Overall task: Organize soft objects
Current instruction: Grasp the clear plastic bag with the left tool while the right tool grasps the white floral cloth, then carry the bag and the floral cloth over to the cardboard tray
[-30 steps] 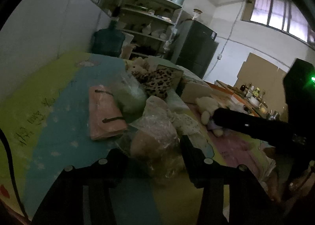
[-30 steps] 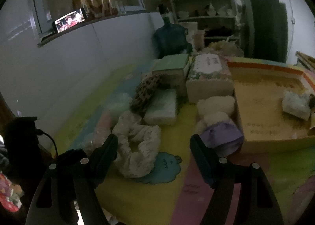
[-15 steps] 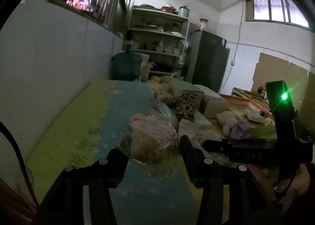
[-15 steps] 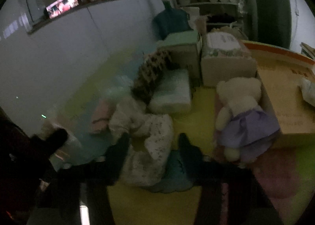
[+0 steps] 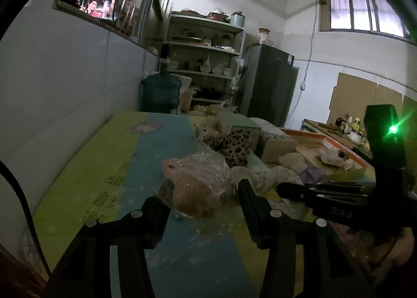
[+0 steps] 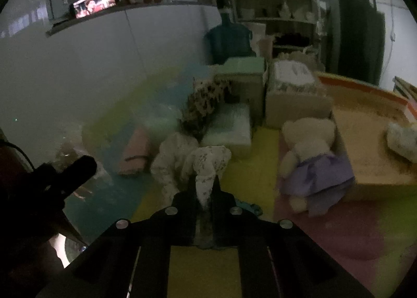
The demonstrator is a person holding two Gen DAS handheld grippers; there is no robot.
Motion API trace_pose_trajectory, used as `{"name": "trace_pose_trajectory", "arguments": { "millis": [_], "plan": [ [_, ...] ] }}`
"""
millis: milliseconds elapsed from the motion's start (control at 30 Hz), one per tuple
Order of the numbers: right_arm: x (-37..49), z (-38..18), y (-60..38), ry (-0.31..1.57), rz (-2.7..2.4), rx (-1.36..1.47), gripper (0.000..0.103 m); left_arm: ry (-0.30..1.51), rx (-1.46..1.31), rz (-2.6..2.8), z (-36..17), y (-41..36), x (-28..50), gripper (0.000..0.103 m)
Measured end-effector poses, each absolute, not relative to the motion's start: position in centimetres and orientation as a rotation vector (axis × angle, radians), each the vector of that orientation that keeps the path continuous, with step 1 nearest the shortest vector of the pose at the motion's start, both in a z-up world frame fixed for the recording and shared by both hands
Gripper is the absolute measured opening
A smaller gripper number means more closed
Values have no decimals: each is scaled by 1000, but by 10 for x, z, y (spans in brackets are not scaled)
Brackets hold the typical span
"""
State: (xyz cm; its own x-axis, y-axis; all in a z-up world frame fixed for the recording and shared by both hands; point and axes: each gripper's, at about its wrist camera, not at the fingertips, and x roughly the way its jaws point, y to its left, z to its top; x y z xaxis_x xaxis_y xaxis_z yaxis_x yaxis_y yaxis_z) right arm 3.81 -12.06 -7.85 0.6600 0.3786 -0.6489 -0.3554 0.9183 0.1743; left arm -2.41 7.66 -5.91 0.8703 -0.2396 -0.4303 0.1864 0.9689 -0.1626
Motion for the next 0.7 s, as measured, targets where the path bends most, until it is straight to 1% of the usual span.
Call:
{"name": "trace_pose_trajectory", "arguments": {
  "millis": [267,700],
  "plan": [
    [23,-53,-131,655,389,7,8,426,-89,-245,-41,59,-20,51],
    [10,-25,-178,558,311,40,8,394,-63,-320,-16,25,-1,51]
  ]
}}
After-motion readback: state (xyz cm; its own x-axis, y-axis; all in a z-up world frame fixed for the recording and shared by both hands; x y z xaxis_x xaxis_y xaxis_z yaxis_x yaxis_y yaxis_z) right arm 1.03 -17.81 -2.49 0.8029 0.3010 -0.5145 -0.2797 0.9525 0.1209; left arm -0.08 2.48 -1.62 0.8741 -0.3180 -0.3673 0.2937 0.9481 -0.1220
